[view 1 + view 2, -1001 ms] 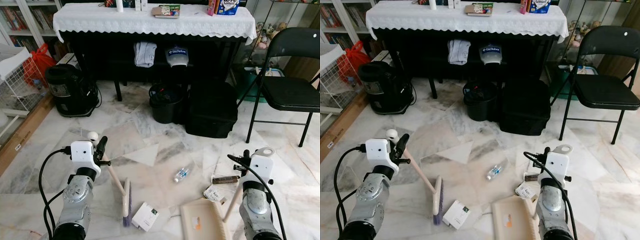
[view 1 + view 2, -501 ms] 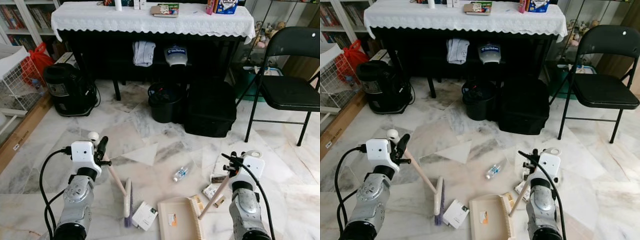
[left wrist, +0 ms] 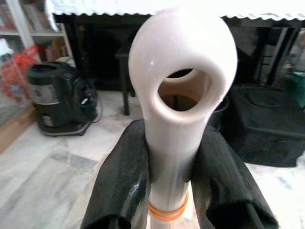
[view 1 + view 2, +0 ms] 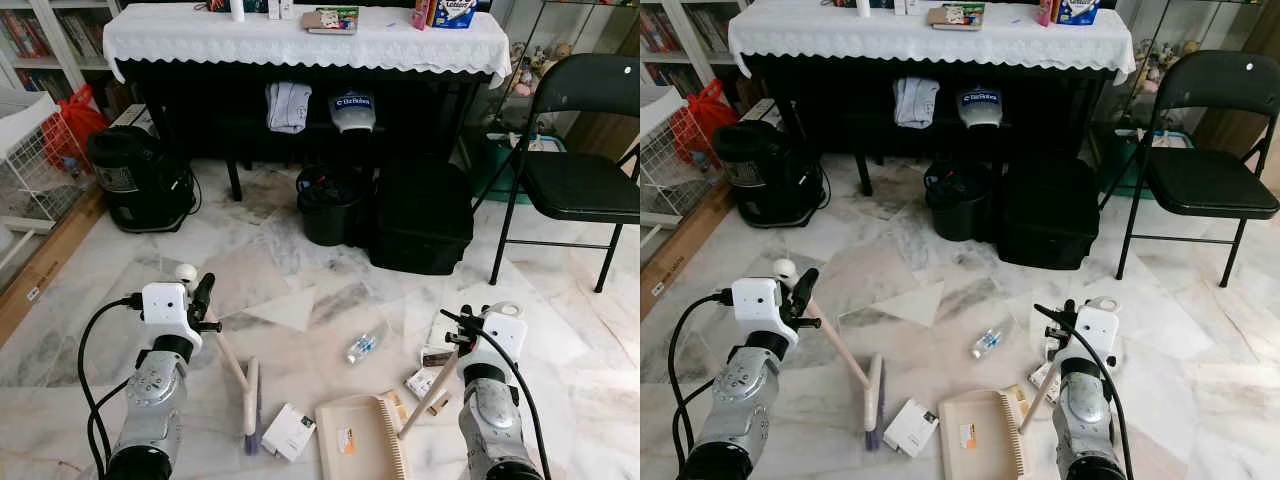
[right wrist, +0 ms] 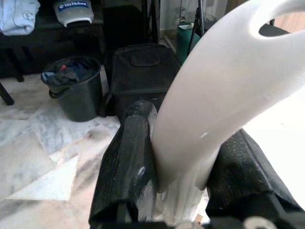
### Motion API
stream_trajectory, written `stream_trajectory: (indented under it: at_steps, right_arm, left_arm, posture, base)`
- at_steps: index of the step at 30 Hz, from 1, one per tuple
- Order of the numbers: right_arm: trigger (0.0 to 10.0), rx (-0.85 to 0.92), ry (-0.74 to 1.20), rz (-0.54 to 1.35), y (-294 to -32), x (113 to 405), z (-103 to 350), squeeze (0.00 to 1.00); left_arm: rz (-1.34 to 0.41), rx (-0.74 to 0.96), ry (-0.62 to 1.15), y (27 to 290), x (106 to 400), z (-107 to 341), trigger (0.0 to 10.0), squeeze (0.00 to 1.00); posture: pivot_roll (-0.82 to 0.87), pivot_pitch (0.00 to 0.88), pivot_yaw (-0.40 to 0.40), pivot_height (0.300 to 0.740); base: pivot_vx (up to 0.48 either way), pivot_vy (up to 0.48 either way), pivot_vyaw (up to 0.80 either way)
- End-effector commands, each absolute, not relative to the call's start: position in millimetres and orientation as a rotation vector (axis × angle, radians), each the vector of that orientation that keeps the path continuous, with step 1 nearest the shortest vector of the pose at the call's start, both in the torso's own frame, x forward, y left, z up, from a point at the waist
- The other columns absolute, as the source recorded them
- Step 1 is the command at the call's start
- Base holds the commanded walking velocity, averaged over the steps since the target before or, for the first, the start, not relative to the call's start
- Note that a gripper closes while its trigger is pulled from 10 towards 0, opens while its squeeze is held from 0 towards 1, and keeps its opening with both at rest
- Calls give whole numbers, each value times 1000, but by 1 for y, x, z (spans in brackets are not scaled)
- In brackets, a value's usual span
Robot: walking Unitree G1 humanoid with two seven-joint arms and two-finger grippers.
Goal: Sweep floor
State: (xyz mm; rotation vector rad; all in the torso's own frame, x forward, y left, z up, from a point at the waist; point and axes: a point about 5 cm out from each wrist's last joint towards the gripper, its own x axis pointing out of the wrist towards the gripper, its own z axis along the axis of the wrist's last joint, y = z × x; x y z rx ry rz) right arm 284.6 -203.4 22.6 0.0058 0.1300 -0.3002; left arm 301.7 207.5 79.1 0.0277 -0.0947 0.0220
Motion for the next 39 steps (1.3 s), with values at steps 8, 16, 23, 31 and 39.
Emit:
stream_trajectory:
  at_steps: [8, 16, 23, 31, 39]
  right_arm:
    - [10000, -66, 263, -357, -212, 275, 5, 0]
    - [10000, -85, 248, -347, -210, 282, 11, 0]
    - [10000, -98, 242, -353, -214, 283, 14, 0]
    - [10000, -114, 242, -351, -214, 286, 16, 0]
    - [10000, -116, 245, -345, -212, 289, 17, 0]
  left_arm:
    - [76, 85, -134, 223, 299, 87, 10000, 0]
    - [-24, 130, -91, 211, 299, 76, 10000, 0]
    - [-201, 53, 3, 193, 295, 63, 10000, 0]
    - [-373, -87, 145, 188, 288, 52, 10000, 0]
    - [-401, -367, 139, 197, 291, 68, 10000, 0]
  posture:
    - [-81, 79, -36, 740]
    - [-83, 83, -57, 740]
    - [-84, 82, -66, 740]
    - [-76, 80, -68, 740]
    - [-63, 75, -65, 740]
  base:
    - [0, 0, 0]
    - [0, 0, 0]
    - [0, 0, 0]
    - [0, 0, 0]
    - [0, 0, 0]
